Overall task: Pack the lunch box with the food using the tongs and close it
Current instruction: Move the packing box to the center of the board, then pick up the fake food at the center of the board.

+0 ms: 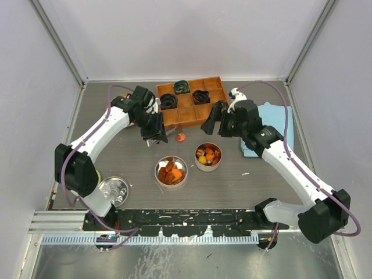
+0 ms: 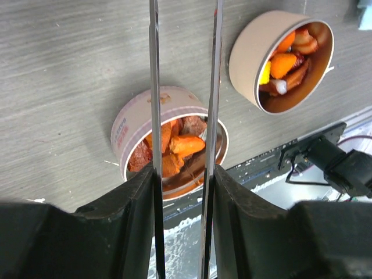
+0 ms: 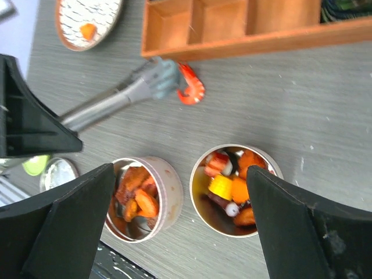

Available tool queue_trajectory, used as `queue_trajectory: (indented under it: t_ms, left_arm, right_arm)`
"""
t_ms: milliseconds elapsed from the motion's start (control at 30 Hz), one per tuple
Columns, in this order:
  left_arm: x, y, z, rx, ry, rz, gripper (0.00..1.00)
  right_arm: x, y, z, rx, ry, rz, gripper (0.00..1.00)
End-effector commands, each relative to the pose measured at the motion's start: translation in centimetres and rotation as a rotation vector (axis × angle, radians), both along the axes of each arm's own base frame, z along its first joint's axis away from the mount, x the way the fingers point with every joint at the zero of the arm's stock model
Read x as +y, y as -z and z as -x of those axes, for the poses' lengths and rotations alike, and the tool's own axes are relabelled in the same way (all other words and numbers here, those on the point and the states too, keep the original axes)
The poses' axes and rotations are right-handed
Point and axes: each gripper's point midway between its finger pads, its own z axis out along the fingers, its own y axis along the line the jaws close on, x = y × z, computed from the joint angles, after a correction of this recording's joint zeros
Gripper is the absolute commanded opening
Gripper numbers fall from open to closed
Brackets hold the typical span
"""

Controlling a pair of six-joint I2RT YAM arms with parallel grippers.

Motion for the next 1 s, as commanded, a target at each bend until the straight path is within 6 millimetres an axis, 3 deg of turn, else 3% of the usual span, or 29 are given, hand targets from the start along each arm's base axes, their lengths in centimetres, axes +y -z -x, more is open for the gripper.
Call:
queue_trajectory:
  t_ms: [0, 233, 600, 967]
  left_arm:
    - [-0.4, -0.6, -1.4, -0.037, -0.024, -0.041, 0.40]
    - [-1.1, 0.2, -0.9, -0.009, -0.089, -0.073, 0.44]
    - [-2.7, 1.1, -1.7, 0.009, -0.223, -0.087, 0.46]
    - [-4.9, 2.1, -1.7, -0.005, -0.222, -0.134, 0.48]
  right_arm:
    - [-2.1, 1.9, -0.2, 0.044, 0.102, 0.041, 1.00]
    - [-2.2, 3.8, 0.3, 0.100, 0.106, 0.050, 1.00]
    - [-2.0, 5.9, 0.6, 0.154, 0.085, 0.071, 1.00]
    - [-1.8, 7.5, 1.0, 0.192, 0.051, 0.083, 1.00]
